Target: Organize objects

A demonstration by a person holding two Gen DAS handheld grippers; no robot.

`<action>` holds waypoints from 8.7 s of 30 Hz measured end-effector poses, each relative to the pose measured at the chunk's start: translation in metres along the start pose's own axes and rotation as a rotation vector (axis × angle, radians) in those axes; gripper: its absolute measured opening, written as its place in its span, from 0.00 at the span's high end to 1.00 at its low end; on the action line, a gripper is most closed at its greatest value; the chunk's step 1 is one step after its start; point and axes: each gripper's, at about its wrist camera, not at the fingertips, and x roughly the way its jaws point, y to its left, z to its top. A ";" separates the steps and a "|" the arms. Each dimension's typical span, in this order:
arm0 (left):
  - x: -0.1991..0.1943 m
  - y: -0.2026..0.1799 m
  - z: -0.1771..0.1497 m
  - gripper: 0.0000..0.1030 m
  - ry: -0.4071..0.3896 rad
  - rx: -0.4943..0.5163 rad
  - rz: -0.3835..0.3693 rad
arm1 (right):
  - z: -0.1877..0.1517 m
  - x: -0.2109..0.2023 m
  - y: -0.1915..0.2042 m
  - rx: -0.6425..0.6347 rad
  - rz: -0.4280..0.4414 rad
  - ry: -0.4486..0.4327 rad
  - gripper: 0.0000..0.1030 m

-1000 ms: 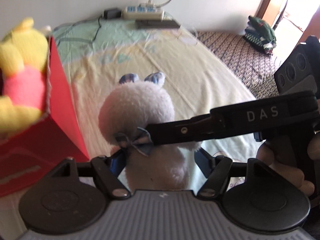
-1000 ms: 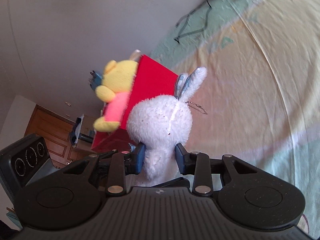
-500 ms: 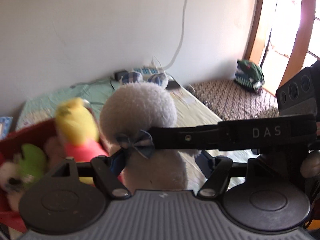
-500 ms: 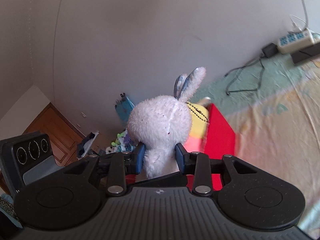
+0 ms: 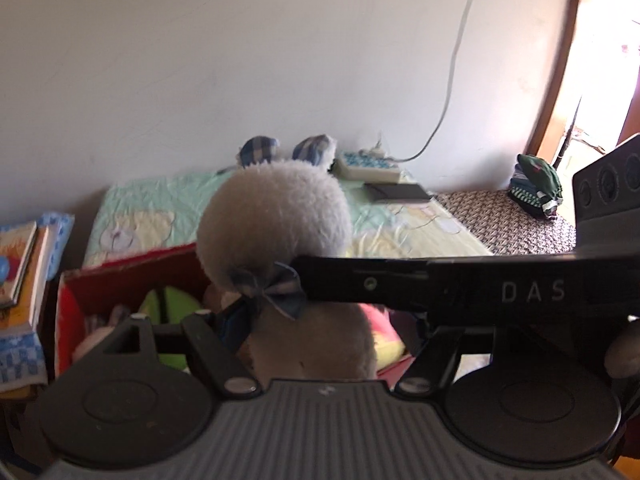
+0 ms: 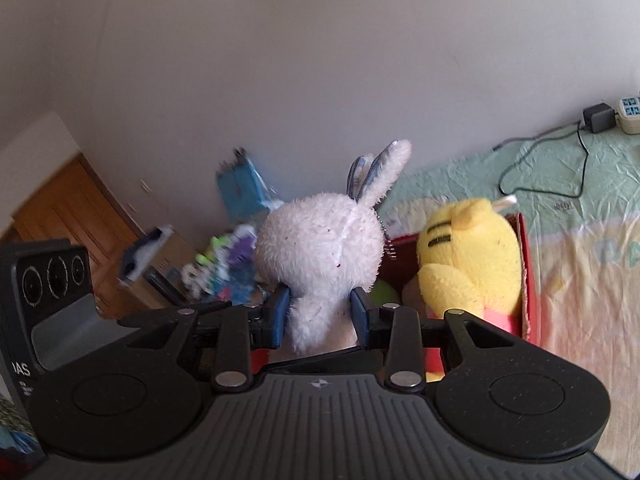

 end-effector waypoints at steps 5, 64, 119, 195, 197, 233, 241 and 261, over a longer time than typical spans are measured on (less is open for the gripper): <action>0.025 0.033 -0.009 0.30 0.084 -0.076 -0.043 | -0.009 0.027 0.002 -0.042 -0.118 0.077 0.65; 0.039 -0.084 -0.023 0.08 0.318 -0.034 0.373 | -0.047 -0.097 -0.027 0.014 -0.723 -0.001 0.28; 0.019 -0.043 -0.020 0.07 0.297 -0.112 0.516 | -0.029 -0.051 0.011 -0.012 -0.732 0.075 0.26; -0.003 0.061 -0.029 0.03 0.309 -0.152 0.520 | -0.031 0.020 0.060 -0.028 -0.728 0.065 0.26; -0.003 0.062 -0.029 0.03 0.310 -0.155 0.515 | -0.031 0.020 0.060 -0.028 -0.728 0.065 0.26; 0.008 0.071 -0.026 0.03 0.311 -0.153 0.483 | -0.025 0.032 0.053 -0.014 -0.749 0.075 0.25; 0.009 0.071 -0.026 0.03 0.308 -0.155 0.481 | -0.026 0.032 0.052 -0.012 -0.746 0.070 0.25; 0.005 0.060 -0.029 0.03 0.301 -0.136 0.492 | -0.033 0.021 0.051 0.008 -0.735 0.061 0.25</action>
